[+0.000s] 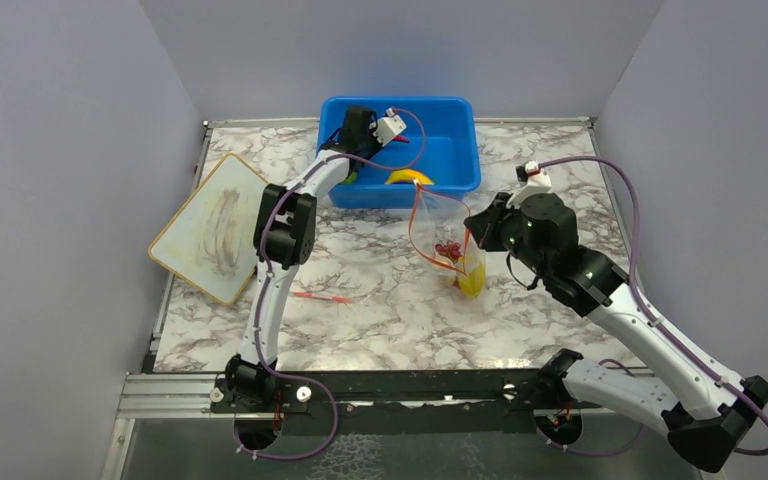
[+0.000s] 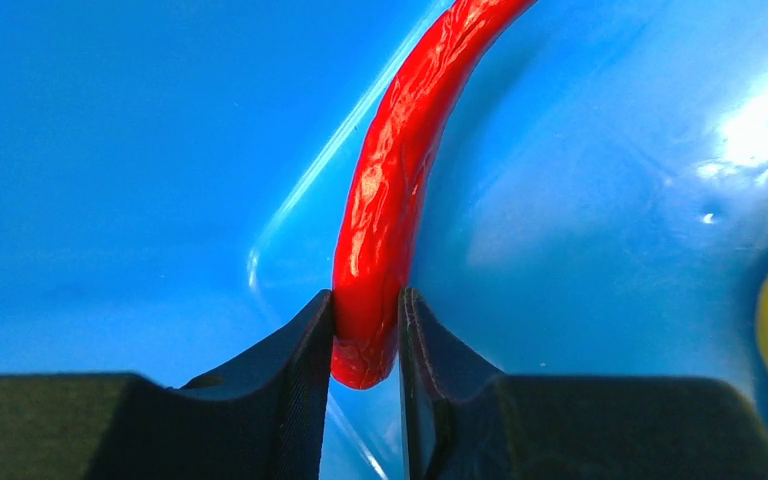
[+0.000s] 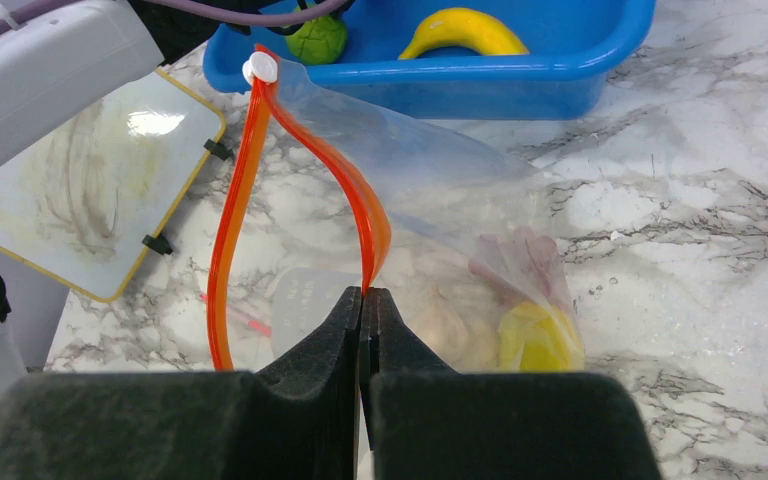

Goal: Place the food in the zip-top bag and seal the zipper
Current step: Pick up the fake vegetable from the bin.

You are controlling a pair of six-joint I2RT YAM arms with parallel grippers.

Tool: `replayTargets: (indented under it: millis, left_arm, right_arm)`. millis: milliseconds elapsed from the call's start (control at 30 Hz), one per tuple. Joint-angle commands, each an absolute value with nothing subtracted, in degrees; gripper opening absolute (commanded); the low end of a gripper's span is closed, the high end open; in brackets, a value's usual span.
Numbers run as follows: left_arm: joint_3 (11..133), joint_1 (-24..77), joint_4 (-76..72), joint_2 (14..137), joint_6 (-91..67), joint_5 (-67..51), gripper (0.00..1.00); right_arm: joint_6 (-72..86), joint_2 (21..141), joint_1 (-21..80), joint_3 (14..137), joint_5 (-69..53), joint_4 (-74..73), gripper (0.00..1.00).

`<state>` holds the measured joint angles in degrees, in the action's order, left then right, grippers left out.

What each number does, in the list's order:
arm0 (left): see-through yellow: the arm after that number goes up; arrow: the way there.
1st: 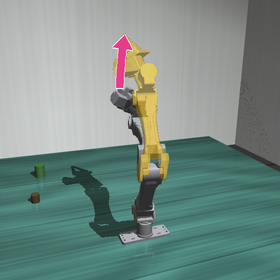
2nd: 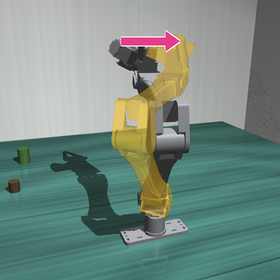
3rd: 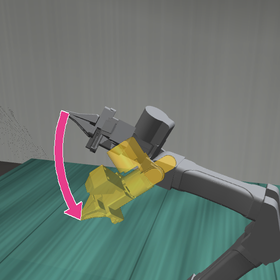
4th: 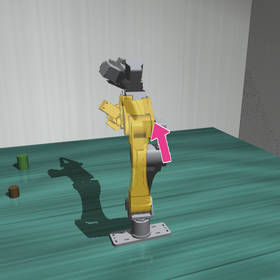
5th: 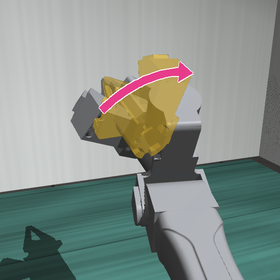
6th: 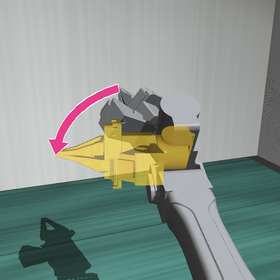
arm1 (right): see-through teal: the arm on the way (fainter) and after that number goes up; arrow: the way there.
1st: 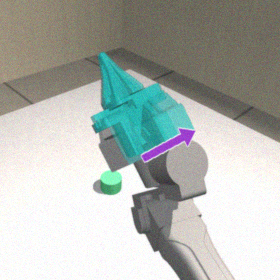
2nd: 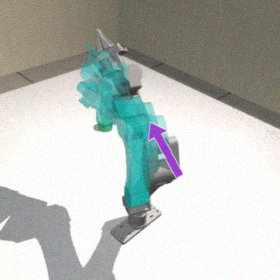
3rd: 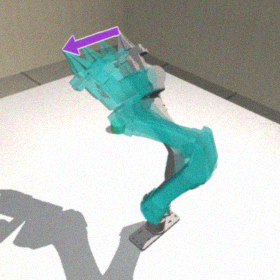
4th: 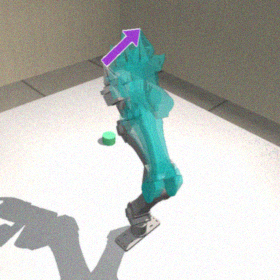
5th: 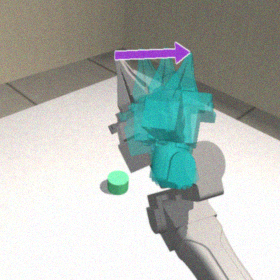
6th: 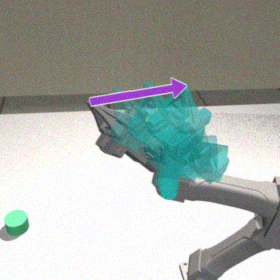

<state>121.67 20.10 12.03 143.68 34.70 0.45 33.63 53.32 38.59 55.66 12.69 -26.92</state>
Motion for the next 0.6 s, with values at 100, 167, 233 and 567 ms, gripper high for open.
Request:
replayTargets:
  millis: [100,167,233,567]
  left_arm:
    - [118.89,19.90,11.50,136.10,29.32,-3.21,0.09]
    - [117.99,20.03,11.44,134.84,27.81,-3.17,0.09]
    - [116.87,20.04,11.50,132.94,25.88,-3.54,0.09]
    - [112.49,20.04,13.38,125.21,7.14,-13.70,0.09]
  right_arm:
    - [34.77,50.60,38.85,53.70,12.22,-24.37,0.01]
    - [34.83,50.67,38.85,53.38,12.16,-24.34,0.01]
    - [35.29,50.71,38.84,53.22,11.72,-24.15,0.01]
    - [36.74,52.15,38.82,52.88,9.28,-21.23,0.01]
